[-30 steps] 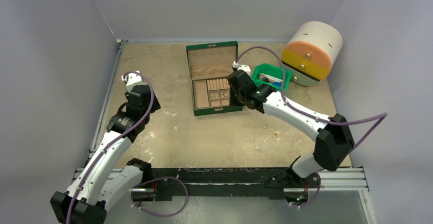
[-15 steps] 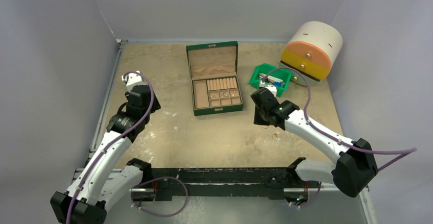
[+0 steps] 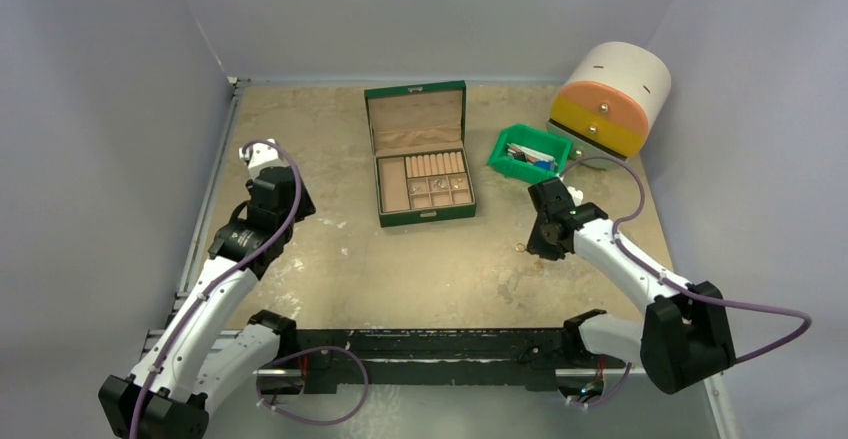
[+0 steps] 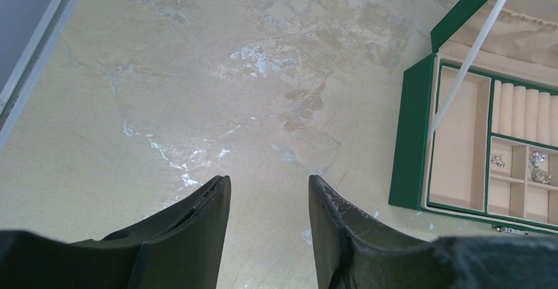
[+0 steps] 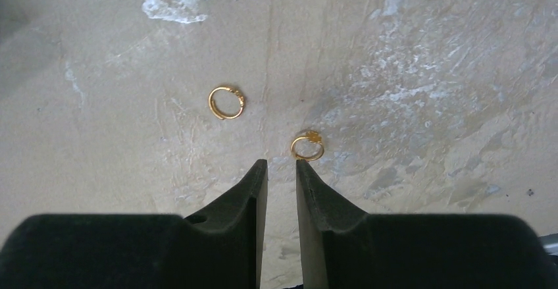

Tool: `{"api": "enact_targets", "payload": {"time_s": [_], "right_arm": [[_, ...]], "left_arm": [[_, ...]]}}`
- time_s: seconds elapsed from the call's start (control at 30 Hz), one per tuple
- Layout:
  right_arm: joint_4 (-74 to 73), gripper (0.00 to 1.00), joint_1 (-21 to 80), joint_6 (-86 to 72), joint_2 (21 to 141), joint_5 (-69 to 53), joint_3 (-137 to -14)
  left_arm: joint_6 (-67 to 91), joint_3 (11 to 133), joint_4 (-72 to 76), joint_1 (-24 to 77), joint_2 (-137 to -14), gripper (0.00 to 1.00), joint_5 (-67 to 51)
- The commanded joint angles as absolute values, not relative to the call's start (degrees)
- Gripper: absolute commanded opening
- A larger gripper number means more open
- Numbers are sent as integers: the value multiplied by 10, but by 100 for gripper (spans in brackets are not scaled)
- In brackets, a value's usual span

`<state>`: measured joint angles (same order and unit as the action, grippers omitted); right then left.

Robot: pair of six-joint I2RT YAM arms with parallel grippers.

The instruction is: Organize the mixed jewelry

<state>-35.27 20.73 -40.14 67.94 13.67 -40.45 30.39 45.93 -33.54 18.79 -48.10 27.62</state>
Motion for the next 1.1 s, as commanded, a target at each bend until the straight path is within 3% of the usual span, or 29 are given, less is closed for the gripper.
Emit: {"api": "enact_targets", "payload": {"time_s": [0.0, 1.07], "right_arm": [[-366, 25, 187, -422, 682, 131, -398], [-341, 24, 135, -468, 729, 134, -380]], "left_arm": [[297, 473, -314, 190, -475, 46, 275], [296, 473, -313, 190, -468, 46, 273]]}}
